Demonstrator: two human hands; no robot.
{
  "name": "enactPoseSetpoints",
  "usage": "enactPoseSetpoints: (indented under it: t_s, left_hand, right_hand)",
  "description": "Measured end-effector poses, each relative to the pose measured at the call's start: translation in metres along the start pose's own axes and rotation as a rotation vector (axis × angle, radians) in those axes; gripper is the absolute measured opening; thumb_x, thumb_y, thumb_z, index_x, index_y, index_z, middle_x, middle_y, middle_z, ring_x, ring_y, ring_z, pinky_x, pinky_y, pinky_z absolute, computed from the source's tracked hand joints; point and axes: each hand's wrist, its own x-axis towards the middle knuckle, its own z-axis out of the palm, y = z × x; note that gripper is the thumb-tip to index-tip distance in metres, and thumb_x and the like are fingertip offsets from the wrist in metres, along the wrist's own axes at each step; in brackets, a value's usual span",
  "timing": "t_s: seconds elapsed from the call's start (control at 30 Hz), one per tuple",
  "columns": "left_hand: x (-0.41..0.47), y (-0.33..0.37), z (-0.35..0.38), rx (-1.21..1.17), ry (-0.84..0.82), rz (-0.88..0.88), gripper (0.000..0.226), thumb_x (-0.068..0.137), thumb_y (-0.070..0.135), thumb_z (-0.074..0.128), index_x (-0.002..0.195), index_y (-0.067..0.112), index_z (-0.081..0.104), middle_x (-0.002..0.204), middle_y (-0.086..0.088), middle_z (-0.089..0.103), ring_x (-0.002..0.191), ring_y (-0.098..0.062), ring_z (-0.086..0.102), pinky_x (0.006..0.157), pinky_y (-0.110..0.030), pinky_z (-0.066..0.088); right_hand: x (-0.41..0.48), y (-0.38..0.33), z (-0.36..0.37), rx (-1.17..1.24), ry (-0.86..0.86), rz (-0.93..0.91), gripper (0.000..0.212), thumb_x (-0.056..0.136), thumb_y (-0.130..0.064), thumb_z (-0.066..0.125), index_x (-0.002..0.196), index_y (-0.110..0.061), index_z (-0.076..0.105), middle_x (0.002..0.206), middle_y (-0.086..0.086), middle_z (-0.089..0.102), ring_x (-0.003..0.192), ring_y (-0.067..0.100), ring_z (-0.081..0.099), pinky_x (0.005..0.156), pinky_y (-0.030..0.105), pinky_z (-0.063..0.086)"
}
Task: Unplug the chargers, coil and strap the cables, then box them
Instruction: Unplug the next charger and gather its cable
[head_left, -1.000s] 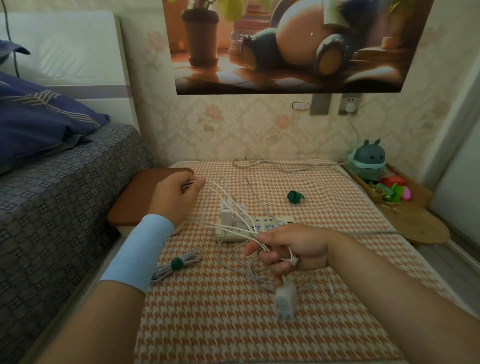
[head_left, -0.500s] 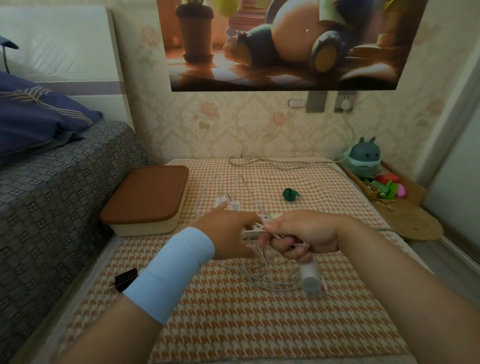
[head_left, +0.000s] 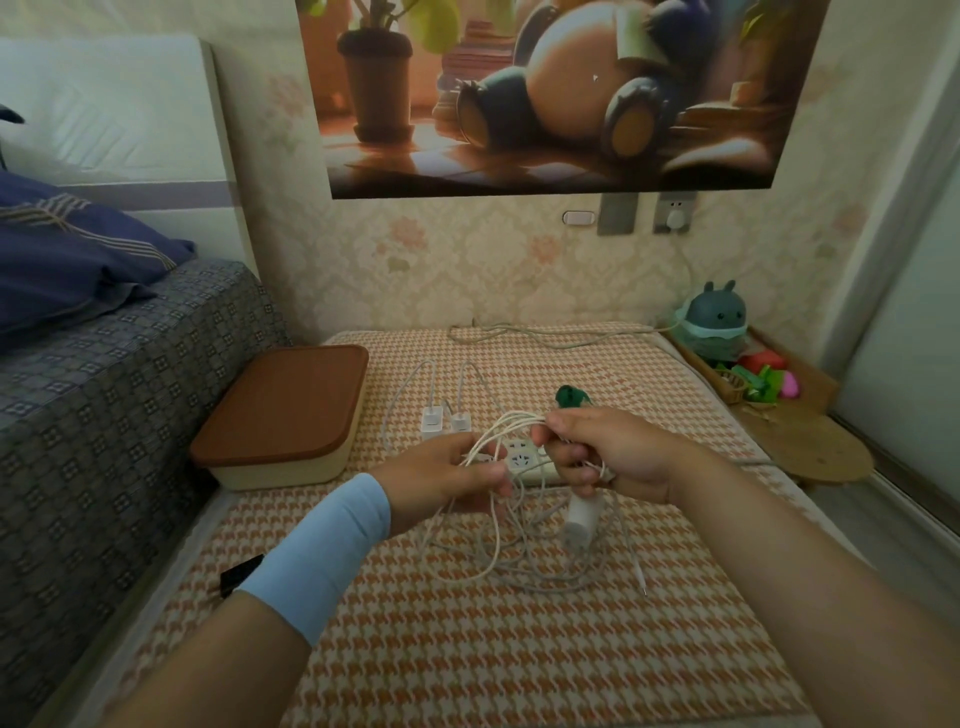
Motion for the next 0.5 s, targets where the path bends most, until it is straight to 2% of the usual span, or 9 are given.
enactPoseSetpoints:
  t_s: [0.1, 0.17, 0.23, 0.3, 0.37, 0.43, 0.5]
  left_hand:
    - [0.005, 0.001, 0.002, -0.196, 0.028, -0.048, 0.025, 0.092, 0.031, 0.063, 0.099, 0.007, 0.061, 0.068, -0.001, 0.044, 0.059, -0.014, 0.05, 0.088, -0.048, 0.057]
    - [0.008, 0.005, 0.004, -0.284, 0.132, -0.03, 0.027, 0.098, 0.035, 0.055, 0.084, 0.012, 0.057, 0.065, 0.002, 0.03, 0.051, -0.01, 0.034, 0.069, -0.036, 0.059]
    - [0.013, 0.008, 0.01, -0.362, 0.226, 0.015, 0.032, 0.099, 0.039, 0.052, 0.078, 0.015, 0.052, 0.062, 0.003, 0.024, 0.048, -0.009, 0.028, 0.056, -0.028, 0.05]
    - [0.018, 0.01, 0.019, -0.468, 0.329, 0.036, 0.033, 0.099, 0.04, 0.053, 0.077, 0.015, 0.052, 0.06, 0.003, 0.03, 0.047, -0.01, 0.033, 0.052, -0.025, 0.046]
    - [0.024, 0.008, 0.028, -0.518, 0.453, 0.052, 0.037, 0.098, 0.041, 0.054, 0.073, 0.015, 0.054, 0.06, 0.0, 0.042, 0.051, -0.013, 0.045, 0.054, -0.027, 0.05]
    - [0.029, 0.005, 0.033, -0.491, 0.581, 0.093, 0.04, 0.097, 0.043, 0.055, 0.068, 0.016, 0.057, 0.064, -0.003, 0.055, 0.06, -0.018, 0.056, 0.07, -0.038, 0.055]
    - [0.031, 0.003, 0.033, -0.394, 0.681, 0.126, 0.042, 0.097, 0.047, 0.053, 0.068, 0.018, 0.062, 0.075, -0.003, 0.067, 0.074, -0.02, 0.062, 0.08, -0.044, 0.053]
  right_hand:
    - [0.0, 0.0, 0.0, -0.002, 0.0, -0.002, 0.033, 0.11, -0.026, 0.036, 0.113, -0.009, 0.064, 0.065, -0.002, 0.035, 0.055, 0.013, 0.034, 0.056, 0.028, 0.035]
    - [0.0, 0.001, 0.002, 0.013, -0.054, 0.049, 0.032, 0.109, -0.023, 0.038, 0.123, -0.012, 0.065, 0.068, -0.001, 0.043, 0.059, 0.014, 0.042, 0.061, 0.031, 0.043]
    - [-0.001, 0.002, 0.006, 0.004, -0.088, 0.087, 0.031, 0.109, -0.02, 0.04, 0.126, -0.013, 0.065, 0.073, 0.004, 0.053, 0.064, 0.018, 0.051, 0.067, 0.034, 0.049]
    - [0.002, 0.002, 0.013, -0.013, -0.056, 0.099, 0.033, 0.109, -0.02, 0.038, 0.122, -0.009, 0.066, 0.079, 0.007, 0.06, 0.067, 0.021, 0.057, 0.069, 0.036, 0.052]
    - [0.006, 0.002, 0.021, -0.05, 0.021, 0.105, 0.036, 0.11, -0.021, 0.037, 0.118, -0.006, 0.069, 0.086, 0.01, 0.064, 0.066, 0.022, 0.059, 0.067, 0.037, 0.053]
    - [0.012, 0.003, 0.033, -0.122, 0.122, 0.105, 0.038, 0.11, -0.027, 0.037, 0.115, -0.008, 0.07, 0.094, 0.012, 0.068, 0.063, 0.02, 0.056, 0.065, 0.036, 0.048]
    - [0.016, 0.001, 0.045, -0.171, 0.178, 0.091, 0.044, 0.107, -0.045, 0.037, 0.122, -0.017, 0.068, 0.106, 0.009, 0.072, 0.072, 0.017, 0.058, 0.07, 0.034, 0.047]
